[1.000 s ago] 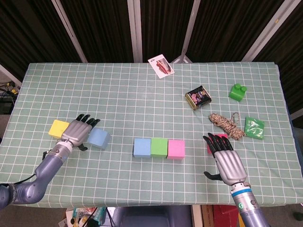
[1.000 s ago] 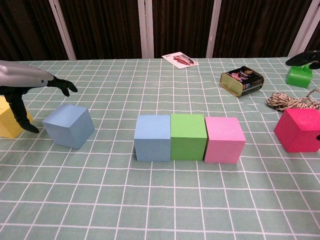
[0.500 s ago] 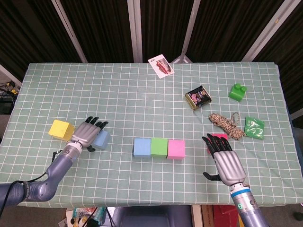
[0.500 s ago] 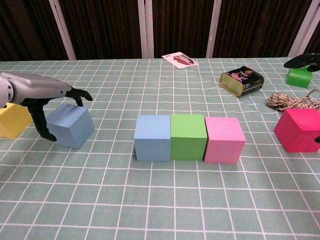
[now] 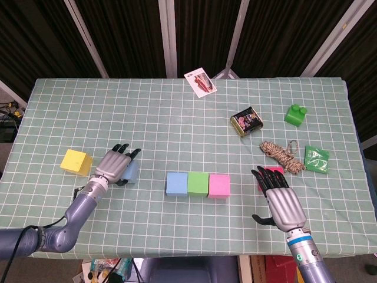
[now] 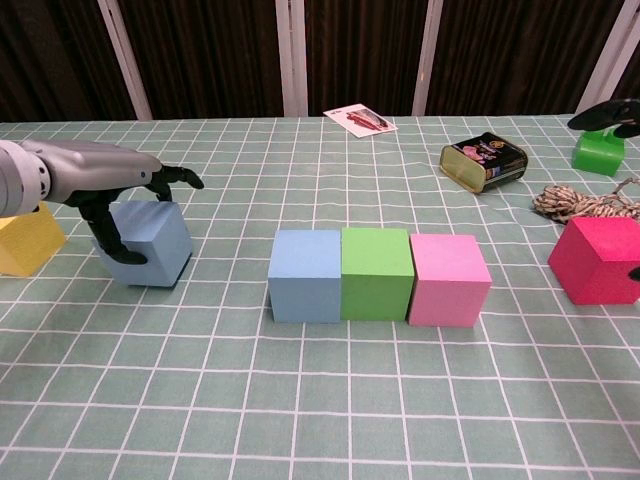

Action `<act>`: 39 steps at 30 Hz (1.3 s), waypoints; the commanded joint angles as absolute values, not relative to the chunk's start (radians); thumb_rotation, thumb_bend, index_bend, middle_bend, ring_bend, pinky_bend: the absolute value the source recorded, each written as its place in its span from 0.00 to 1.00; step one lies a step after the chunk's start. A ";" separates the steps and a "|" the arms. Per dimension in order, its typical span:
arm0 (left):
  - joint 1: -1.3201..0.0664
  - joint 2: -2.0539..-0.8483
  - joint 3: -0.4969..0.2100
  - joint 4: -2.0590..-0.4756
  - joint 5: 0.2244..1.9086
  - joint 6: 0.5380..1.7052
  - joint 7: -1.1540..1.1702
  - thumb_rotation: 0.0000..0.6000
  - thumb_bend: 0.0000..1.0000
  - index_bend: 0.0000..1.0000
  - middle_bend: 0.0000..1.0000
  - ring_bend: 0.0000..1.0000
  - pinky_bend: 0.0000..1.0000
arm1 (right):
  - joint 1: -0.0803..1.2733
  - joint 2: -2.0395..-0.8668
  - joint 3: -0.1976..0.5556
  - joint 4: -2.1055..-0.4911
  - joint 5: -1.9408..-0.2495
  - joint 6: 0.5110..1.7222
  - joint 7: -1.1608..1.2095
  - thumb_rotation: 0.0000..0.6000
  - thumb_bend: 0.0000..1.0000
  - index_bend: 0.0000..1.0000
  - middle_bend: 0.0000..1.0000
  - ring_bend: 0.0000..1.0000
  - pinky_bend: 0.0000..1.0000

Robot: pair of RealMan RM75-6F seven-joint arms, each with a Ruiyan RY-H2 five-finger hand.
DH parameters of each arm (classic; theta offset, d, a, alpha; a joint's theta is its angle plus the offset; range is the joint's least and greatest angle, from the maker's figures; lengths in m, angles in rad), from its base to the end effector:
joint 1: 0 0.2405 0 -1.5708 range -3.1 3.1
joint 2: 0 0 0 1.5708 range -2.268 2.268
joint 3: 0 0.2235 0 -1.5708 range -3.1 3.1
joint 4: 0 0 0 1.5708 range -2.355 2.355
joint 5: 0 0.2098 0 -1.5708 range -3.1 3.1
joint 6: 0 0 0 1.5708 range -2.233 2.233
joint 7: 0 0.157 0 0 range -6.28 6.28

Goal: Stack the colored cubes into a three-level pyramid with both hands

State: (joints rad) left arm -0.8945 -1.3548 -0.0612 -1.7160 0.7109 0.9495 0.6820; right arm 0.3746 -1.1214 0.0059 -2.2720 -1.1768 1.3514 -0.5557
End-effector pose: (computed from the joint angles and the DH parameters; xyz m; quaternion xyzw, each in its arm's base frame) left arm -0.1299 0.3252 0.0004 -0.7914 -0.3547 -0.2238 0.4448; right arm -0.1312 -0.2050 0.0874 0.6623 -0.4594 0.3602 0.4697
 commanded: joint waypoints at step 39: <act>-1.540 -1.529 -0.460 -1.883 -0.193 1.273 1.089 1.00 0.40 0.09 0.51 0.08 0.10 | 0.340 -1.037 0.069 -2.337 -1.250 1.365 -0.441 1.00 0.17 0.00 0.00 0.00 0.00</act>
